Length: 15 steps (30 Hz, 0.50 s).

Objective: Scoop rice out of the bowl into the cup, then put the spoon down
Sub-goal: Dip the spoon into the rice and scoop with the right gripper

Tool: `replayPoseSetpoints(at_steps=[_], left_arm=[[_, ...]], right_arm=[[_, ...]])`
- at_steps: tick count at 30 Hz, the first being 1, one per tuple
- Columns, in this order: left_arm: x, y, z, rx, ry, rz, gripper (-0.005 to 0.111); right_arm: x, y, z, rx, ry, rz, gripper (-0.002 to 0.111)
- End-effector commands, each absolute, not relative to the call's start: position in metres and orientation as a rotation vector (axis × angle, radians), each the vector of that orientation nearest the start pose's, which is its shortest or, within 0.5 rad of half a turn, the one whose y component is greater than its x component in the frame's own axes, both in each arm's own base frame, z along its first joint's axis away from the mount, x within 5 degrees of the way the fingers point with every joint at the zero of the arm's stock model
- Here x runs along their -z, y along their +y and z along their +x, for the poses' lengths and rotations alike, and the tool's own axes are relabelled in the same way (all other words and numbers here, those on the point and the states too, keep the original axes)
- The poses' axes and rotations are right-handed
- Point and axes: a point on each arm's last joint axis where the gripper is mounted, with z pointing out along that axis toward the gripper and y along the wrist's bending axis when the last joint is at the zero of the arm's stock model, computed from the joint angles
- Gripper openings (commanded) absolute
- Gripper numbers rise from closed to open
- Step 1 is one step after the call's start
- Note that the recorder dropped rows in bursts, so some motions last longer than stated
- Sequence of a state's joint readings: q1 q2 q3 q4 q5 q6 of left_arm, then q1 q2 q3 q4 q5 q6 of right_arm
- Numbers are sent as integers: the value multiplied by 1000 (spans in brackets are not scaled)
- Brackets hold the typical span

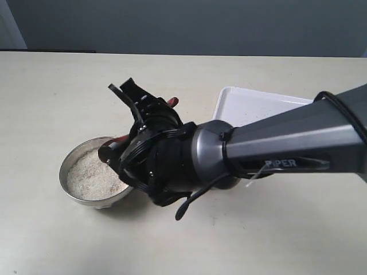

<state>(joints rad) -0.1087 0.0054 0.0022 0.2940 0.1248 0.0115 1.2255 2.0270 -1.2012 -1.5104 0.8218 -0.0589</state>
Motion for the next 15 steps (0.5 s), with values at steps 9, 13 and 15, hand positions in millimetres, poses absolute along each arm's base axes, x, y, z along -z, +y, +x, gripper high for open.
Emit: replayPoseSetpoints(at_steps=[9,13,15], left_arm=[[-203,-3,56,-172,1573,302,0],[-203,-3,56,-172,1573,302,0],[-203,-3,56,-172,1573,302,0]], right_arm=[[-163,367,188,1105,729,-2143,-1],[-164,370,187,1090,675,-2145,-1],[-162,373,187,1085,640,-2151,-1]])
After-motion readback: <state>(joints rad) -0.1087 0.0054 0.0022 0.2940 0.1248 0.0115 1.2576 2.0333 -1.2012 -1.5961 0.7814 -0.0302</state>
